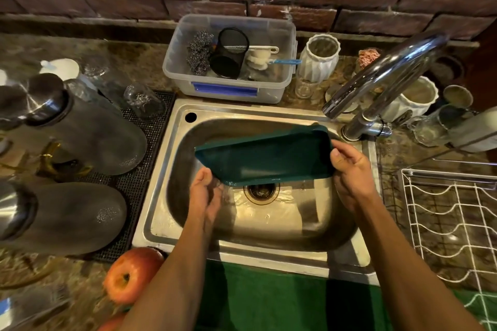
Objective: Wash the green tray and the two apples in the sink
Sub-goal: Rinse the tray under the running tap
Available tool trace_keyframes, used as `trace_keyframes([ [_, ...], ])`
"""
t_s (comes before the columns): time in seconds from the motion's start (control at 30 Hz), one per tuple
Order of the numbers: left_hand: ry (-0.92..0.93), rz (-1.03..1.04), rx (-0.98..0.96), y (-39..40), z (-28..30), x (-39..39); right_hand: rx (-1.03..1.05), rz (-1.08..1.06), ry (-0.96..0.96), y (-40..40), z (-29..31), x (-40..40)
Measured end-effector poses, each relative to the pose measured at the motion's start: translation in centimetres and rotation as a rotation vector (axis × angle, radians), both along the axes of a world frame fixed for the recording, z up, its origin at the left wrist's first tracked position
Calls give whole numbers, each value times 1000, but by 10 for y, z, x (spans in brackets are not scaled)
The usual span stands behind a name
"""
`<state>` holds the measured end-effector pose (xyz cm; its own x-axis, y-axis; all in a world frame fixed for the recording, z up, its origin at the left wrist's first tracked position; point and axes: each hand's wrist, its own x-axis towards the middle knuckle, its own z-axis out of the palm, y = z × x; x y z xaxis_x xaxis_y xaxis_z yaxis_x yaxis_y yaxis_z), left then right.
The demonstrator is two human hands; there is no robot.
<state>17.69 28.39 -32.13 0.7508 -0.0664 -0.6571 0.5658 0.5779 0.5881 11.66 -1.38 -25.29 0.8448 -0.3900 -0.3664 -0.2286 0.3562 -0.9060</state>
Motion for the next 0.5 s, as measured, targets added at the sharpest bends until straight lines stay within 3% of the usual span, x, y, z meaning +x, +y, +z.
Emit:
trace_keyframes([
  [0.5, -182, 55, -229, 10, 6, -16, 172, 96, -159, -5, 32, -22],
])
